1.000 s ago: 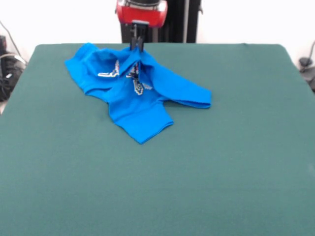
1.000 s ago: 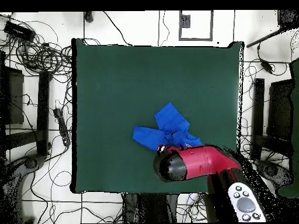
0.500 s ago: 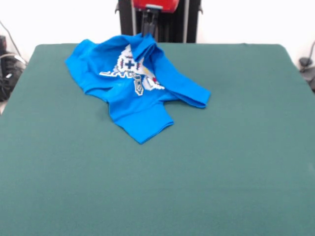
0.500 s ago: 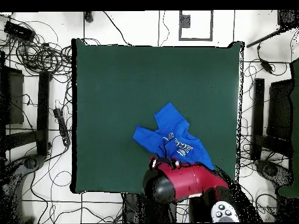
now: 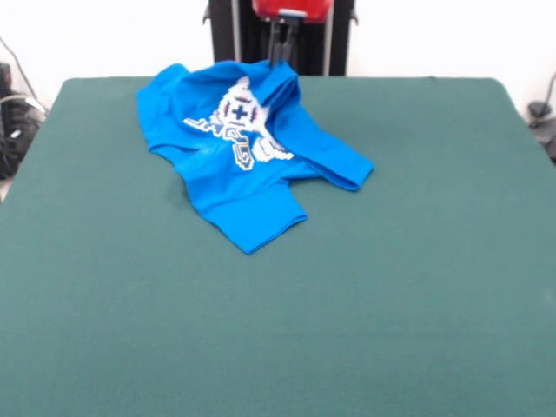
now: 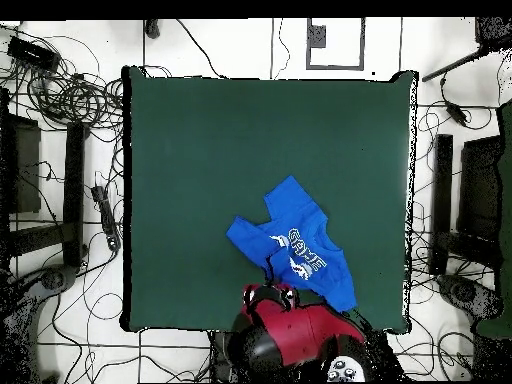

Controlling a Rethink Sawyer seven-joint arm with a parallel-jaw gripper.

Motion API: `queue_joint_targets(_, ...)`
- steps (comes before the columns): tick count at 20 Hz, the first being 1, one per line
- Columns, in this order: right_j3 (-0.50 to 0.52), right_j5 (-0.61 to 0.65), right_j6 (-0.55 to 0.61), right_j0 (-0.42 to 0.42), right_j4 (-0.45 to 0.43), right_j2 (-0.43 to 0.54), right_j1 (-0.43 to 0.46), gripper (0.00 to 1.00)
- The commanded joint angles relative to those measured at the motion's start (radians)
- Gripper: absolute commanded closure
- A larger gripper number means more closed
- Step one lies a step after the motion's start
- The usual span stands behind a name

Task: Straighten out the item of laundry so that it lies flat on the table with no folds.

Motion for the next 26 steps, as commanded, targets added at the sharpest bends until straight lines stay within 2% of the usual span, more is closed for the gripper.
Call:
queue_joint_targets(1, 0.092, -0.179, 0.251, 0.080, 0.077, -0.096, 0.130, 1.00)
queue_joint_targets(7, 0.095, -0.314, 0.240, 0.101, 0.129, -0.142, 0.207, 1.00)
queue_joint_targets(8, 0.107, -0.356, 0.235, 0.089, 0.149, -0.144, 0.214, 0.00)
queue_joint_targets(11, 0.113, -0.330, 0.227, 0.060, 0.144, -0.121, 0.199, 0.00)
queue_joint_targets(12, 0.109, -0.245, 0.195, 0.049, 0.138, -0.096, 0.172, 0.00)
queue_joint_targets(16, 0.103, -0.205, 0.180, 0.027, 0.156, -0.060, 0.150, 0.00)
queue_joint_targets(19, 0.112, -0.091, 0.142, -0.013, 0.164, -0.004, 0.060, 0.00)
queue_joint_targets(22, 0.113, 0.088, 0.064, -0.092, 0.195, 0.089, -0.065, 0.00)
queue_joint_targets(26, 0.031, 0.282, -0.049, -0.151, 0.234, 0.158, -0.114, 0.00)
